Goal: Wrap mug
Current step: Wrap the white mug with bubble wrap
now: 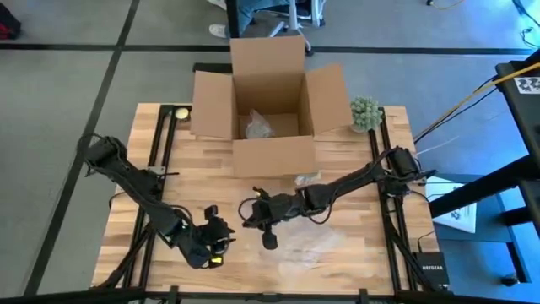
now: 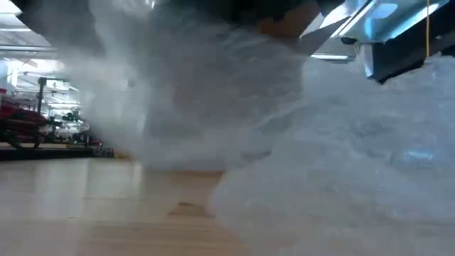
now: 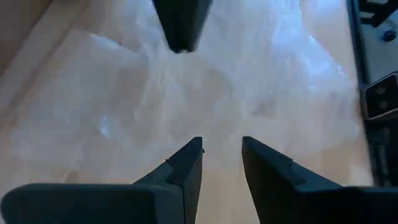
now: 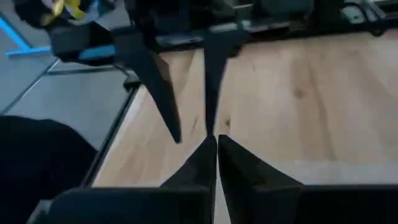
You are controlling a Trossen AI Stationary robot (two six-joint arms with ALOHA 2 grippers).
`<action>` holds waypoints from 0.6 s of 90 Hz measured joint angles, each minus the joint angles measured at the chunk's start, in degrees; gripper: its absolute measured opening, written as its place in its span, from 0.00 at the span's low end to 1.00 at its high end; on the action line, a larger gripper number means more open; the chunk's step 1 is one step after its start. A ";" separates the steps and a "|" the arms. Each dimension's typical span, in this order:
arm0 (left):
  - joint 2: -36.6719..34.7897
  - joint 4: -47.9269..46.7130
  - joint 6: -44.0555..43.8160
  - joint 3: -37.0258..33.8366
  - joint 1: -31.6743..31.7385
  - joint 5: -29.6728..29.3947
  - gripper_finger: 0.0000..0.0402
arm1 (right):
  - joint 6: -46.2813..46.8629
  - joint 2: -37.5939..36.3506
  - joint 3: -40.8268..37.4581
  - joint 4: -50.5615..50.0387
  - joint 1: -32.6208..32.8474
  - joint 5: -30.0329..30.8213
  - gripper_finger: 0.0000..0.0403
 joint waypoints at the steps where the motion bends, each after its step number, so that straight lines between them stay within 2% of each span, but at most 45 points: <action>1: 0.06 0.02 0.05 0.00 0.00 0.02 0.24 | -0.01 0.00 0.05 -0.65 -0.01 0.01 0.00; 9: 0.00 0.06 0.08 0.02 -0.02 0.02 0.24 | -0.05 -0.17 0.58 -7.95 0.05 -0.40 0.00; 22: 0.06 0.32 1.29 0.02 0.28 0.00 0.24 | -0.24 -2.09 5.14 -25.56 1.01 -0.28 0.00; 36: 3.88 1.75 1.57 0.02 2.53 1.34 0.24 | 0.69 -2.12 10.50 -45.22 3.46 2.24 0.00; 54: 10.43 6.02 6.76 0.00 4.64 9.83 0.24 | 5.36 -2.03 11.20 -52.19 8.91 2.79 0.00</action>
